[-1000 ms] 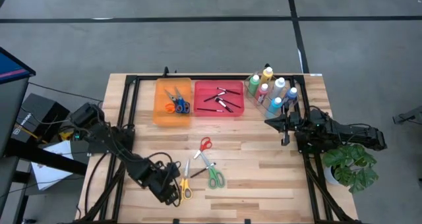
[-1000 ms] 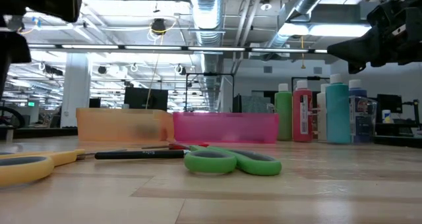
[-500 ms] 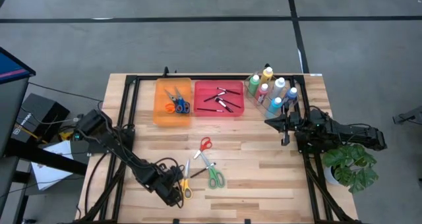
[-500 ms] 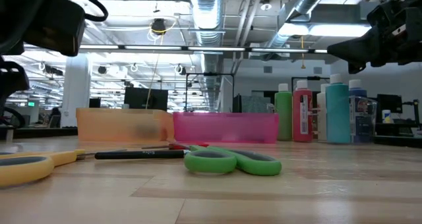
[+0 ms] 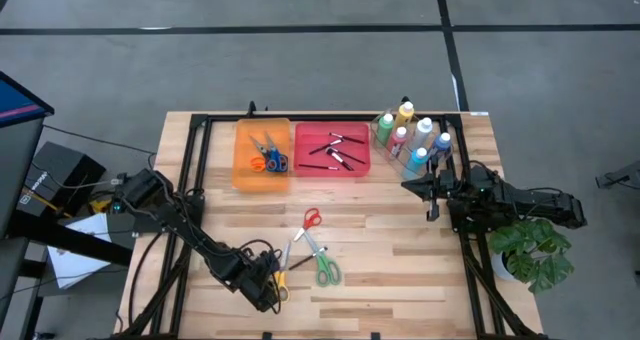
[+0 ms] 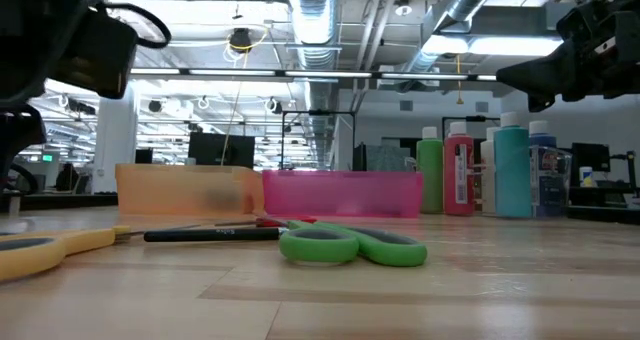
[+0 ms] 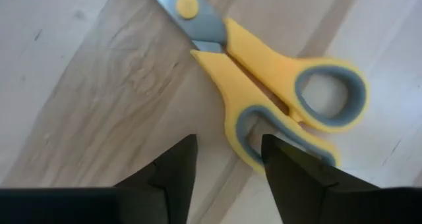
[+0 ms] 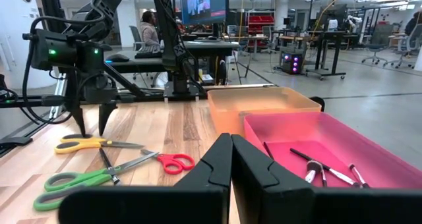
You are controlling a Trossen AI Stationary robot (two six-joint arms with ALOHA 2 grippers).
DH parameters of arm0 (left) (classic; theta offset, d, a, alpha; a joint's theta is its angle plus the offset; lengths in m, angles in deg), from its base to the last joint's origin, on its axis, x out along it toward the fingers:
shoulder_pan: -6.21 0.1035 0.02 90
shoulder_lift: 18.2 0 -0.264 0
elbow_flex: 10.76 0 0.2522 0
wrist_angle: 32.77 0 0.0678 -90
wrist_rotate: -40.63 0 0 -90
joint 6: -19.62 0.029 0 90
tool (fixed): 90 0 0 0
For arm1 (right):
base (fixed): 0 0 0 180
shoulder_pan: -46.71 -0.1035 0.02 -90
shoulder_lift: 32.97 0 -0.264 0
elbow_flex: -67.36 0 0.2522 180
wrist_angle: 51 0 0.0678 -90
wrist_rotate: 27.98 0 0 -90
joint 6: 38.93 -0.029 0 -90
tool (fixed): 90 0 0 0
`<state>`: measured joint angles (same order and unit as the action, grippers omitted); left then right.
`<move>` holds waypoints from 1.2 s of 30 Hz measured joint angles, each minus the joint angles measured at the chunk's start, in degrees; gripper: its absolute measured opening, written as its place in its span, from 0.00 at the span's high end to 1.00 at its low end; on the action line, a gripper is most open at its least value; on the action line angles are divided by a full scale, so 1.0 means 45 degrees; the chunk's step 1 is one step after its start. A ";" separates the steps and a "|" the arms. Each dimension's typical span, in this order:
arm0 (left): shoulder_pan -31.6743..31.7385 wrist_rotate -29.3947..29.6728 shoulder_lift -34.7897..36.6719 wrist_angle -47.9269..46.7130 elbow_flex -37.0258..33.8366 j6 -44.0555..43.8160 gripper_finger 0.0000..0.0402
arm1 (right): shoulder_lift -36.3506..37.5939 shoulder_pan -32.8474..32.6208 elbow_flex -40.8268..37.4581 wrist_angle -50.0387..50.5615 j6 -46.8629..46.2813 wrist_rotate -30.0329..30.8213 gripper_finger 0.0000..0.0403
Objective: Pick & Place Paint Supplies
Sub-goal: Put the yellow scissors into the orange bin
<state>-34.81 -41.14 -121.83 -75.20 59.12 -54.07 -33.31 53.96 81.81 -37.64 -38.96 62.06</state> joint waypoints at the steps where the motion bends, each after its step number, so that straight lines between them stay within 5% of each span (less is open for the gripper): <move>1: 0.0043 -0.0119 0.0086 -0.0110 -0.0005 -0.0076 0.60 | -0.0004 0.0000 0.0000 0.0000 0.0002 -0.0001 1.00; 12: 0.0014 -0.0256 0.0605 -0.1958 -0.0114 -0.0285 0.96 | -0.0004 0.0000 0.0000 0.0000 -0.0001 -0.0001 1.00; 25: 0.0014 -0.0328 0.1064 -0.2418 -0.0326 -0.0064 0.97 | -0.0002 0.0000 -0.0002 -0.0002 -0.0001 -0.0001 1.00; 36: 0.0009 0.1575 0.5008 -0.2345 -0.0291 0.0506 0.97 | -0.0004 0.0000 0.0000 -0.0002 -0.0001 -0.0001 1.00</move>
<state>-34.77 -34.05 -99.30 -85.75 57.81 -51.79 -33.33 53.96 81.81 -37.65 -38.96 62.05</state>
